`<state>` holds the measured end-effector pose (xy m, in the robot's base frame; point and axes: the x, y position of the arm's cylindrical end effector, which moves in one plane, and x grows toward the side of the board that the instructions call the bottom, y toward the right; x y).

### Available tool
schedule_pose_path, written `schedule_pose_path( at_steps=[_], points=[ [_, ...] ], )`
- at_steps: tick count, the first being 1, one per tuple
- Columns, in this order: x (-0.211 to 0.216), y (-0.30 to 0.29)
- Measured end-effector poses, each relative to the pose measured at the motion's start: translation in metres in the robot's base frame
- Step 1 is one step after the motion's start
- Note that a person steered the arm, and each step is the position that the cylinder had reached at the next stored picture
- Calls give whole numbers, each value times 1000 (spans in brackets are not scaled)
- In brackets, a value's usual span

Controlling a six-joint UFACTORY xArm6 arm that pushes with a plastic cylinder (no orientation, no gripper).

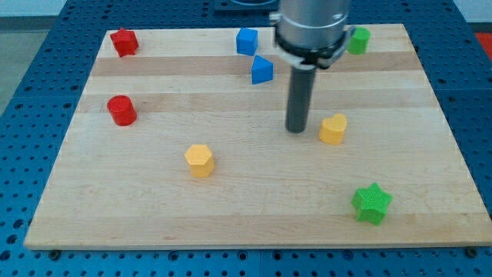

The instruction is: Place the heart diagonal above the green star

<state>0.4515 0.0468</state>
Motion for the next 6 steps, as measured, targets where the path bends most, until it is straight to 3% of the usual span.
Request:
schedule_pose_path(
  at_steps=[1, 3, 4, 6],
  points=[
    [14, -1],
    [16, 76],
    [42, 79],
    [-5, 114]
  ],
)
